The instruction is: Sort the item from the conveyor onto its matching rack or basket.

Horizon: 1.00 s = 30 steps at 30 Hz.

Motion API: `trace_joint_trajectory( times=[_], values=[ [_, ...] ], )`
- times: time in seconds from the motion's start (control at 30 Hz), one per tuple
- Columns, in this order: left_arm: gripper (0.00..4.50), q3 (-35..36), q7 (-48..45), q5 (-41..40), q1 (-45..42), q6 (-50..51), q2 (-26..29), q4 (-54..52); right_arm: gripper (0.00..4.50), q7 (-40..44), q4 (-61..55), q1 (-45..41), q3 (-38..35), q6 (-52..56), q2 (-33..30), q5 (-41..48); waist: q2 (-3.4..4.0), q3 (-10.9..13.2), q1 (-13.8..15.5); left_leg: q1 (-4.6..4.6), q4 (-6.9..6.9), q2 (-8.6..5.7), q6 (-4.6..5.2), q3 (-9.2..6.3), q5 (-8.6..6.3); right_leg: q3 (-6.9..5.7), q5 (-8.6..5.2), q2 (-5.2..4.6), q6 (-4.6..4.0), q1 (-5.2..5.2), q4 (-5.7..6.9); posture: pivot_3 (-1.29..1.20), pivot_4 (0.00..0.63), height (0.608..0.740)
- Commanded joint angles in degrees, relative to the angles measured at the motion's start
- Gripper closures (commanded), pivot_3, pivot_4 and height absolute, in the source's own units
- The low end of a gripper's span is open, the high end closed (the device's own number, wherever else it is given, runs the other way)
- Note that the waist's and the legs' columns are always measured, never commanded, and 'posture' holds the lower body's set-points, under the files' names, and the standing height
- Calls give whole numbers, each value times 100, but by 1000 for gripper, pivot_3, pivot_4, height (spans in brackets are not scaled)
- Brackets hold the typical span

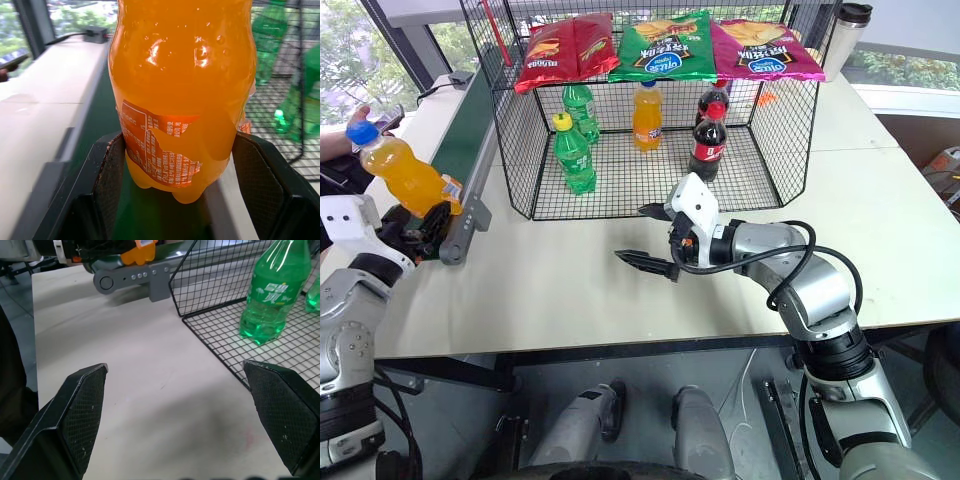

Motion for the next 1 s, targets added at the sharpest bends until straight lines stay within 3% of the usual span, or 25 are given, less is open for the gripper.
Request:
trace_joint_trajectory(
  times=[0.03, 0.37, 0.73, 1.0],
  values=[
    [1779, 84, -252, -392, -302, 98, 270, -537, 0, 5, -98, -244, -192, 24, 58, 167, 0, 0, 2, -1, 0, 0, 0, 0, 0, 0, 0, 0, 0, -1, 0, 0, 150, 739],
    [1779, -681, -1007, -612, -821, 297, 551, -596, 0, -33, -95, -476, -237, 104, 129, 296, -1, 1, -2, -4, -3, -1, 1, 0, 0, 0, 0, 0, 0, -3, -4, 0, 150, 739],
    [1779, -2094, -1792, -382, -1125, 76, 222, -630, 0, -370, 6, -885, -452, 338, 305, 477, 0, 1, -6, -6, -4, 0, 1, 1, 0, 1, 1, 0, 0, -6, -4, 0, 150, 739],
    [1779, -2702, -2071, -226, -1240, -54, -100, -671, 0, -637, 187, -1079, -442, 310, 545, 434, 0, 1, -4, -7, -4, 0, 3, 1, 1, 1, 1, 0, 0, -8, -4, 0, 150, 739]
  ],
)
